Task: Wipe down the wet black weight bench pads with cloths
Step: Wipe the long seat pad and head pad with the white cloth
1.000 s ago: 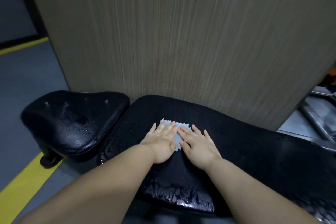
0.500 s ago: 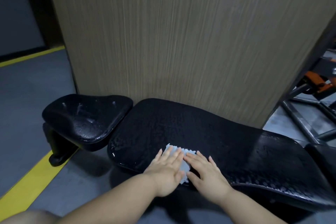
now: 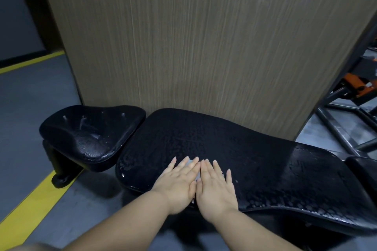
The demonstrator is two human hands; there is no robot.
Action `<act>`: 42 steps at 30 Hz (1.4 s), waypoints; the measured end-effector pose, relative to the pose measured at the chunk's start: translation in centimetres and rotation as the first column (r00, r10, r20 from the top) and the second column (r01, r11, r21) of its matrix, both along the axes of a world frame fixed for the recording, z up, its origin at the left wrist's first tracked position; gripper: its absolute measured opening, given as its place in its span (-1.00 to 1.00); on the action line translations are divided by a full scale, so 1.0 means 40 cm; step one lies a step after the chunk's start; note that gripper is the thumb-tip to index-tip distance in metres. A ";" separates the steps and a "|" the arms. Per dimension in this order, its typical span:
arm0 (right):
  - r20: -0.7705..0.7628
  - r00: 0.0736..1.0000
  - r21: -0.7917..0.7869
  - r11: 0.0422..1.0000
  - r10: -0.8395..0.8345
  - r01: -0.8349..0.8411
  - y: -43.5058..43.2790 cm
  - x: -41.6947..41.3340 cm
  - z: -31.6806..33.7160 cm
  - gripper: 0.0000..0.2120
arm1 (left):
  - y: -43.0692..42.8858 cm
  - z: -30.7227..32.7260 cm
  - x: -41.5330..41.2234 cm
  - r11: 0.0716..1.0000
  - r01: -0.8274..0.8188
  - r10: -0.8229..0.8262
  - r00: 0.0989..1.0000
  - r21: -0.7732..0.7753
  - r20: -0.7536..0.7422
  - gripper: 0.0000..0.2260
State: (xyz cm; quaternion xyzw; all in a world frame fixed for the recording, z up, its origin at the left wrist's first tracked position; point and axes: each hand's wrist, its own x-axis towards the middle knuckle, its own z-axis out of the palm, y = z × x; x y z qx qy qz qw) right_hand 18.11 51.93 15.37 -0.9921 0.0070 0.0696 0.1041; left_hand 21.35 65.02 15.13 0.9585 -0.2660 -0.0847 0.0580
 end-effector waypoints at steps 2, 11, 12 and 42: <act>-0.011 1.000 -0.017 1.000 -0.010 0.009 -0.012 0.023 0.002 -0.46 | -0.005 0.001 0.025 1.000 0.013 -0.013 1.000 0.006 -0.003 -0.52; -0.003 1.000 -0.035 0.999 -0.021 0.021 -0.091 0.137 0.000 -0.48 | -0.081 -0.002 0.145 0.999 0.033 -0.032 0.998 0.001 -0.047 -0.52; -0.002 1.000 -0.035 0.999 -0.020 0.020 -0.100 0.151 0.000 -0.48 | -0.087 -0.001 0.160 0.999 0.039 -0.039 0.997 -0.009 -0.061 -0.52; 0.037 0.992 -0.076 0.989 -0.124 0.127 -0.252 0.614 -0.023 -0.38 | -0.188 -0.029 0.436 0.971 -0.221 0.224 0.975 -0.090 0.016 -0.47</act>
